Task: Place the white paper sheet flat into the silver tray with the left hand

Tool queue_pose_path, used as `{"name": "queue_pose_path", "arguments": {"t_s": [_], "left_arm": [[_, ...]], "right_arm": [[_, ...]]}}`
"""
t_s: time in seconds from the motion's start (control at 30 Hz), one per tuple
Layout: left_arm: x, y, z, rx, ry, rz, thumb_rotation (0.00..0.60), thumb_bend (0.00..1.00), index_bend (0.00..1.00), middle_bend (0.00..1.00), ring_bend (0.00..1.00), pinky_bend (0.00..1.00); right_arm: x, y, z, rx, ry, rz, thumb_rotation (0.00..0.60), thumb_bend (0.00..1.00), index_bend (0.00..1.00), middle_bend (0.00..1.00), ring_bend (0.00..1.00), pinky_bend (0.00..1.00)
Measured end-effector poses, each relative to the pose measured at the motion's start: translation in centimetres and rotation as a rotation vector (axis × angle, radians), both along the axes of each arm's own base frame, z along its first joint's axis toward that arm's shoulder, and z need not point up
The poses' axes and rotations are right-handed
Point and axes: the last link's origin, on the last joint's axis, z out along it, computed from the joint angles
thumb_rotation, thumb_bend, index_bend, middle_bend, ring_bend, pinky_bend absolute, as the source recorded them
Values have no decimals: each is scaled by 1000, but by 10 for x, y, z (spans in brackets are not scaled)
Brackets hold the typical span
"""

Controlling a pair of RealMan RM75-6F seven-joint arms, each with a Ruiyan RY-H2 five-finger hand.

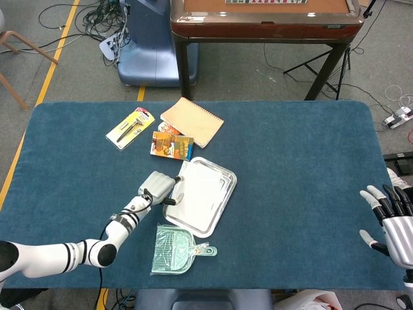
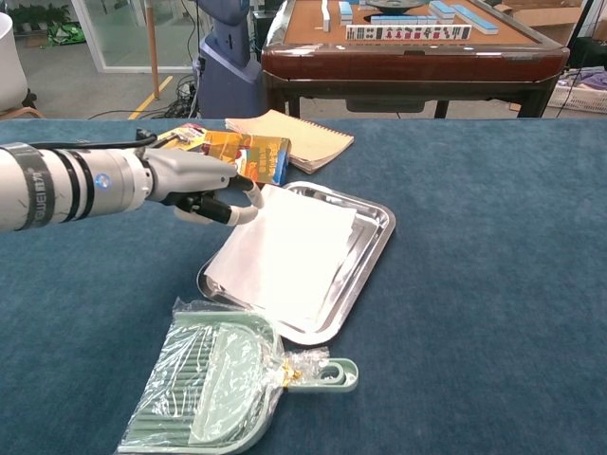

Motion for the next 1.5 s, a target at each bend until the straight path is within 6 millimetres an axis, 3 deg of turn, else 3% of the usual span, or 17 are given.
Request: {"name": "queue_pose_path", "arguments": {"t_s": [1.03,1.5], "left_arm": [[11,7,-26,-12,50,15,117,400,173,1000,1000,1000],[16,0,-35,-41,68,-13,121,400,174,1000,1000,1000]], "right_arm": [[-6,5,3,-14,-3,-20,600,197,156,139,13,67],[-6,6,4,-19,-3,-23,600,197,156,139,13,67]]}}
